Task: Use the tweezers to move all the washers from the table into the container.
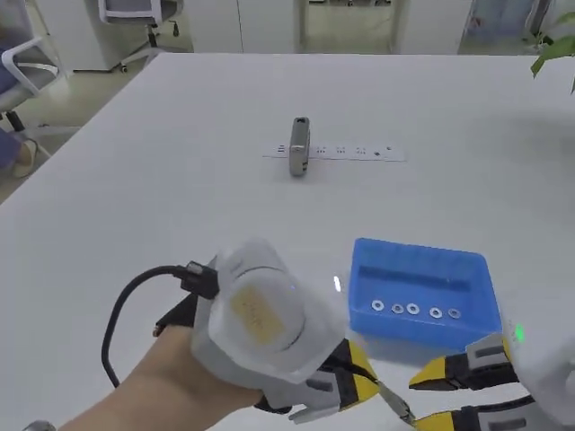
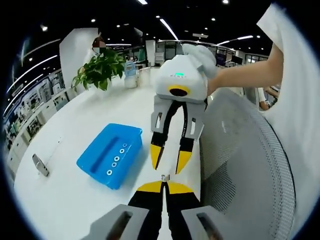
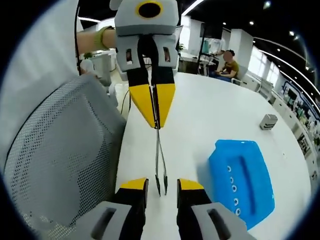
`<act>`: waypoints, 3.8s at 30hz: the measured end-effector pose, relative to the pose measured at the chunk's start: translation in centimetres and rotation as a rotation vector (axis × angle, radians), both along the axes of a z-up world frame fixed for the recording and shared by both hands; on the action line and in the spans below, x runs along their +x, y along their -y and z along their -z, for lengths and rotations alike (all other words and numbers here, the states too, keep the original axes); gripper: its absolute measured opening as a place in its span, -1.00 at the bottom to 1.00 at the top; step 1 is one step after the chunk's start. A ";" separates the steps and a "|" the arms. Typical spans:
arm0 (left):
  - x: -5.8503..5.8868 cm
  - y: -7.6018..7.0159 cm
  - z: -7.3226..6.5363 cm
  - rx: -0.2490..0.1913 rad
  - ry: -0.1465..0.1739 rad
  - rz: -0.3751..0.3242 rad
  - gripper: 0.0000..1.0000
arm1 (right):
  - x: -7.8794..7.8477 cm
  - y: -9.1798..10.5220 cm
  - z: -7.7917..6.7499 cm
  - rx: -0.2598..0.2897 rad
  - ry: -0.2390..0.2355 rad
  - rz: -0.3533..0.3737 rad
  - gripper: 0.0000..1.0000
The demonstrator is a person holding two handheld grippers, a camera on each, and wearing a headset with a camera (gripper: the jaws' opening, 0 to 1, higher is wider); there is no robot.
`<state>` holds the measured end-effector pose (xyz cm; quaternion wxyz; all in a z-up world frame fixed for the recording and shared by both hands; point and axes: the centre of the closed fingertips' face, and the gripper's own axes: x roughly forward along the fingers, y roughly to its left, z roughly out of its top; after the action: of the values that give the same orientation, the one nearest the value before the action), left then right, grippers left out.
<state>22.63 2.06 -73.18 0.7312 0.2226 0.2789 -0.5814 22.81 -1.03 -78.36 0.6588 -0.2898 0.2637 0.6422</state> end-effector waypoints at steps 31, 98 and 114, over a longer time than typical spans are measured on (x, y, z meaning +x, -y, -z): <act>0.3 -2.4 8.7 0.517 -0.038 0.062 -1.00 | 1.7 11.8 -4.7 0.293 -0.072 0.870 -0.35; 3.6 -9.1 -9.9 -0.588 0.269 -0.985 0.98 | 7.2 16.9 -13.5 0.598 0.247 0.995 0.97; 3.5 -7.9 -9.9 -0.608 0.236 -0.963 0.98 | 7.0 16.5 -13.0 0.598 0.233 0.998 0.97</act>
<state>26.10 9.94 -63.27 0.9704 -0.0859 0.0861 -0.2085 29.80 -17.57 -65.37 0.9589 -0.0010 0.1015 0.2648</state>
